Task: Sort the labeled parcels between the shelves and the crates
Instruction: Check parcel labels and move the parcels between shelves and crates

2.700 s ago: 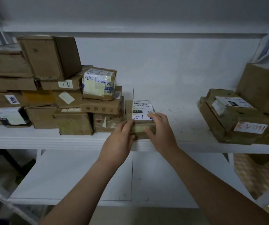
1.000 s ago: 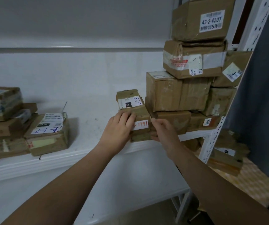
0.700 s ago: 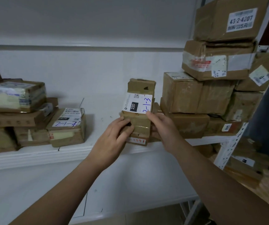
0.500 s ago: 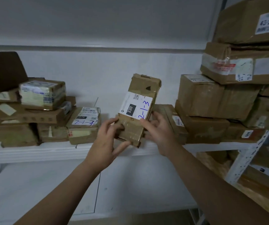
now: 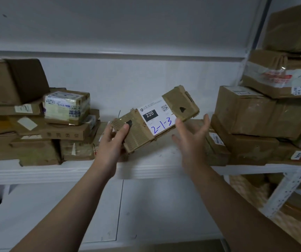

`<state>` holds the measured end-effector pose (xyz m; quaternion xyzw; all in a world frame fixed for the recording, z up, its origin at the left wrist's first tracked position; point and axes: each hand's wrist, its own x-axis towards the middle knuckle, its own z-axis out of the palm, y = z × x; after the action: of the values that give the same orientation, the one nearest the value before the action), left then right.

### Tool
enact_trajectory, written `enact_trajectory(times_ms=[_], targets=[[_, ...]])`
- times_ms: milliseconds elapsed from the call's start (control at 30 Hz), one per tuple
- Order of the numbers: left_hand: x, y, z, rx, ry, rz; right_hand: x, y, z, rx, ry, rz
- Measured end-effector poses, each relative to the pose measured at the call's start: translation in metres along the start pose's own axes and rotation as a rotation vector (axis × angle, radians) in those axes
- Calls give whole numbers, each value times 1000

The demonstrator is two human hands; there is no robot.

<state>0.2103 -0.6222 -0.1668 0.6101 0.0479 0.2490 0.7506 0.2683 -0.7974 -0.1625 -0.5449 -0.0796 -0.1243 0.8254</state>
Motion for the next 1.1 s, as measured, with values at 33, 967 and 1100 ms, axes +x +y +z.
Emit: enact_trajectory(times_ms=[33, 967, 1100], targets=[[3, 2, -2, -8, -20, 7, 5, -3, -2, -8, 25, -39], [13, 7, -29, 322, -213, 491, -2, 7, -29, -358, -51, -374], [7, 10, -31, 360, -207, 499, -2, 5, -25, -328, -71, -347]])
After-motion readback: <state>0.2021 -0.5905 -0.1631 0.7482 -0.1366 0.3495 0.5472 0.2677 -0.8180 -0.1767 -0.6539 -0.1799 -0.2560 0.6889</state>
